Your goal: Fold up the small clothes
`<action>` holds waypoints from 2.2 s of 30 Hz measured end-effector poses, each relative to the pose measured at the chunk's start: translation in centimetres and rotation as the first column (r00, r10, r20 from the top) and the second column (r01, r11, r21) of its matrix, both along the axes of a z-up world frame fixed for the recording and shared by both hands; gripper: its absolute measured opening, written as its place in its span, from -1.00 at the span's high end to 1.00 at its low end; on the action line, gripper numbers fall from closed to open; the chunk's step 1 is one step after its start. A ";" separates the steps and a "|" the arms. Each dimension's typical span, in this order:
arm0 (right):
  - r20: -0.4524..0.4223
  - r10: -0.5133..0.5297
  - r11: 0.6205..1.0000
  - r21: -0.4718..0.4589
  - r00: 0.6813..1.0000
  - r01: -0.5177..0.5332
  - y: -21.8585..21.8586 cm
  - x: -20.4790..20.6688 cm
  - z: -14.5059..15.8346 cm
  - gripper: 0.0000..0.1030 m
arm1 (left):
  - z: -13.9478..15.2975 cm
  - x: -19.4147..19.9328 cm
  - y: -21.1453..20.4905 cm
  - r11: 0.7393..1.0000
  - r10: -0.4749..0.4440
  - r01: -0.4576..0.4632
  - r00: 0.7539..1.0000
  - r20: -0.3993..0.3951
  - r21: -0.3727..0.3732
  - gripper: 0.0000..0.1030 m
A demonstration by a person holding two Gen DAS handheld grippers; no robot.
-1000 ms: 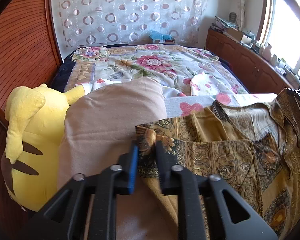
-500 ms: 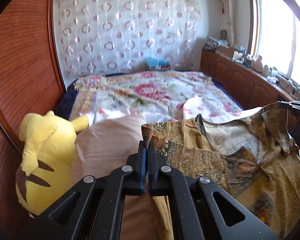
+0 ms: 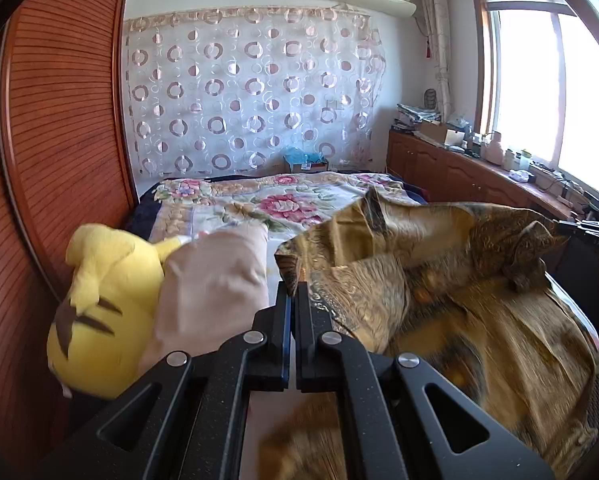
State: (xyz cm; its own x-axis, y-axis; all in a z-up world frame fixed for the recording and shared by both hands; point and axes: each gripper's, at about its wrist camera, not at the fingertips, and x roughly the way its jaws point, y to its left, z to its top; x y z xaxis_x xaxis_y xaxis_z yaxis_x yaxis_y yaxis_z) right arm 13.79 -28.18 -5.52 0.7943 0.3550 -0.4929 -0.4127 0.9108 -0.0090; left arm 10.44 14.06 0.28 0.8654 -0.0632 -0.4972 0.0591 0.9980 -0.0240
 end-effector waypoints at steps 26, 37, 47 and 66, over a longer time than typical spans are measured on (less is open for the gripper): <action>-0.153 -0.101 0.995 -0.006 0.983 0.101 -6.8 -12.6 -2.2 0.96 | -4.7 -12.8 1.0 0.999 0.035 -0.037 0.996 -0.087 -0.026 0.66; -0.077 -0.093 0.995 -0.026 0.993 0.092 -4.8 -12.8 1.7 0.87 | -1.1 -12.6 2.3 1.000 0.027 -0.028 0.999 -0.035 -0.006 -0.07; -0.044 -0.083 0.995 -0.052 0.996 0.081 -3.1 -11.9 1.8 0.15 | -1.2 -9.4 3.7 0.999 0.032 -0.033 0.997 -0.073 -0.002 -0.37; -0.269 -0.135 0.984 -0.146 0.954 0.098 -2.1 0.0 -2.7 -0.11 | -10.3 0.8 1.0 0.999 -0.027 0.035 0.929 -0.370 0.017 -0.37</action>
